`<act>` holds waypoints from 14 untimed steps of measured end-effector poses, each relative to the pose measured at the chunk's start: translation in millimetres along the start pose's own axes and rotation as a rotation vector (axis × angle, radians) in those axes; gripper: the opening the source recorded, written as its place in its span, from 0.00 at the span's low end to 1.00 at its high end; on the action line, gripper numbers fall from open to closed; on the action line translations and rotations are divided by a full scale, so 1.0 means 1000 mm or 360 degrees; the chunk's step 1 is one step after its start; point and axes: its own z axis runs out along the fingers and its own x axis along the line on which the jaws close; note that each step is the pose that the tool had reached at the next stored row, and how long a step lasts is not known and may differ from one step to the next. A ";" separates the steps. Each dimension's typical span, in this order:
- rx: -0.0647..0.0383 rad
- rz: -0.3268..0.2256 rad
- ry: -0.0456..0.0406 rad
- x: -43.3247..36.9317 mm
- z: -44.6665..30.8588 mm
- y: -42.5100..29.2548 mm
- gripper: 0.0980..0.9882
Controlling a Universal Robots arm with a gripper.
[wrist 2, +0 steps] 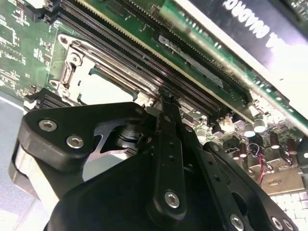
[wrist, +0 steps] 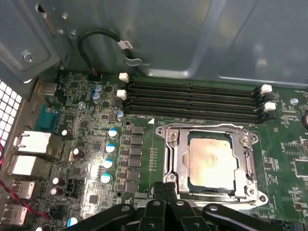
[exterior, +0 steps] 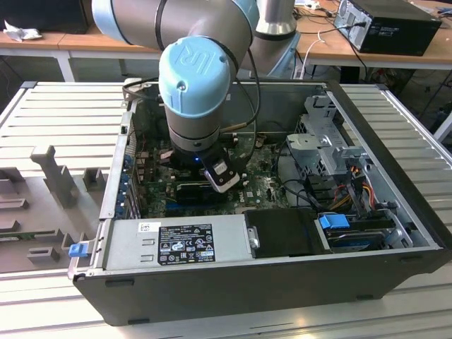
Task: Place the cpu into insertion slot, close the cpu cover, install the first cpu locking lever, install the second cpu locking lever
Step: 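Install the second cpu locking lever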
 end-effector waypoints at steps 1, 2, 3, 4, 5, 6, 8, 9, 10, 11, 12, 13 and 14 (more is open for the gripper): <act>0.0000 0.0000 0.0000 0.0005 0.0008 -0.0001 0.01; -0.0001 0.0000 0.0000 0.0015 0.0020 -0.0003 0.01; -0.0001 0.0000 0.0000 0.0024 0.0024 -0.0005 0.01; -0.0002 0.0000 0.0000 0.0031 0.0026 -0.0005 0.01; -0.0002 0.0000 0.0000 0.0032 0.0027 -0.0005 0.01; -0.0003 0.0000 0.0000 0.0032 0.0026 -0.0004 0.01; -0.0003 0.0000 -0.0001 0.0033 0.0012 0.0003 0.01; -0.0003 0.0000 0.0000 0.0034 0.0003 0.0007 0.01; -0.0004 0.0000 -0.0001 0.0033 0.0001 0.0009 0.01; -0.0003 0.0000 -0.0001 0.0034 -0.0004 0.0010 0.01; -0.0003 0.0000 0.0000 0.0034 -0.0007 0.0011 0.01; -0.0003 0.0000 0.0000 0.0034 -0.0014 0.0013 0.01; -0.0003 0.0000 0.0000 0.0035 -0.0022 0.0017 0.01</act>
